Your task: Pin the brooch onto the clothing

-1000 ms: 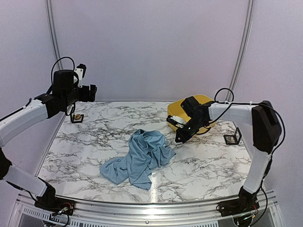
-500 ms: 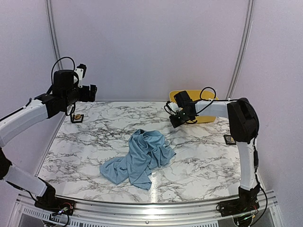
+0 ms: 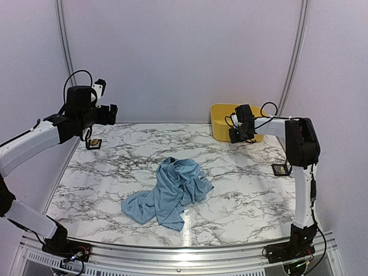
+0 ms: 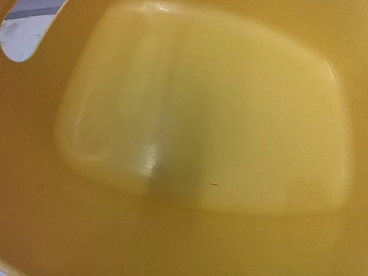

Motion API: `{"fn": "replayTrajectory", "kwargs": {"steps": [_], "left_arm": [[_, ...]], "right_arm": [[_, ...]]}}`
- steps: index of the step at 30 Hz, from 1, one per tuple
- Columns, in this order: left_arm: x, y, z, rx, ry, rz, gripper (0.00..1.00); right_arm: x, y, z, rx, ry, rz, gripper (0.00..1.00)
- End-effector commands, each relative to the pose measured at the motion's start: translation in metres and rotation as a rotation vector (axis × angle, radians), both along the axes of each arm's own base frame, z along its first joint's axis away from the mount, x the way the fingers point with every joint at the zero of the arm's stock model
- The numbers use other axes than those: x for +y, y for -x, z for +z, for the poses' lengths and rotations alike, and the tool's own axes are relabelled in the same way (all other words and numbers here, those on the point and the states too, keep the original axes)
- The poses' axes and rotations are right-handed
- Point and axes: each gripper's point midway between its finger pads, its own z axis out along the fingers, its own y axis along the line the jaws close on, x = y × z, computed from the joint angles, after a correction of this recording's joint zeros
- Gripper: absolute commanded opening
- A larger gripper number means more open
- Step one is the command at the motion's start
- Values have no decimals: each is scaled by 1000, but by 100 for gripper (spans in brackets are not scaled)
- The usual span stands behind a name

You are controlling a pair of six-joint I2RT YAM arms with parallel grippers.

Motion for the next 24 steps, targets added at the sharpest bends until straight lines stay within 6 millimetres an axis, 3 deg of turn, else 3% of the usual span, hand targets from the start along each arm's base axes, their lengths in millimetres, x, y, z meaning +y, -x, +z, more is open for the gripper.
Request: {"fn": "replayTrajectory", "kwargs": {"steps": [1,2,6,10,12,14,16,18,22,24], "left_arm": [[-2,-4,0,-4,-9,-2,99],[-2,-4,0,-3,-10,-2,99],[-3,-7,-2,2,-17,-2,99],[-12,-10,-8,24,10,-34,99],[-25,-6,-13,52,41,-100,99],[-48,6,-24,91,57,-203,97],[-80,26,-39,149,47,-326,96],[-119,57,-61,233,18,-484,96],[-181,144,-132,452,-141,-780,99],[-194,168,-157,507,-198,-827,99]], "right_arm": [[65,12,35,-87,-22,227,0],[83,22,37,-99,-30,297,0],[153,56,84,-230,-140,526,0],[196,56,114,-268,-267,641,0],[212,70,130,-264,-344,723,0],[215,85,149,-283,-376,757,10],[207,101,160,-269,-375,758,29],[198,123,159,-208,-366,779,45],[195,188,131,-25,-376,876,70],[199,221,107,75,-376,915,76]]}}
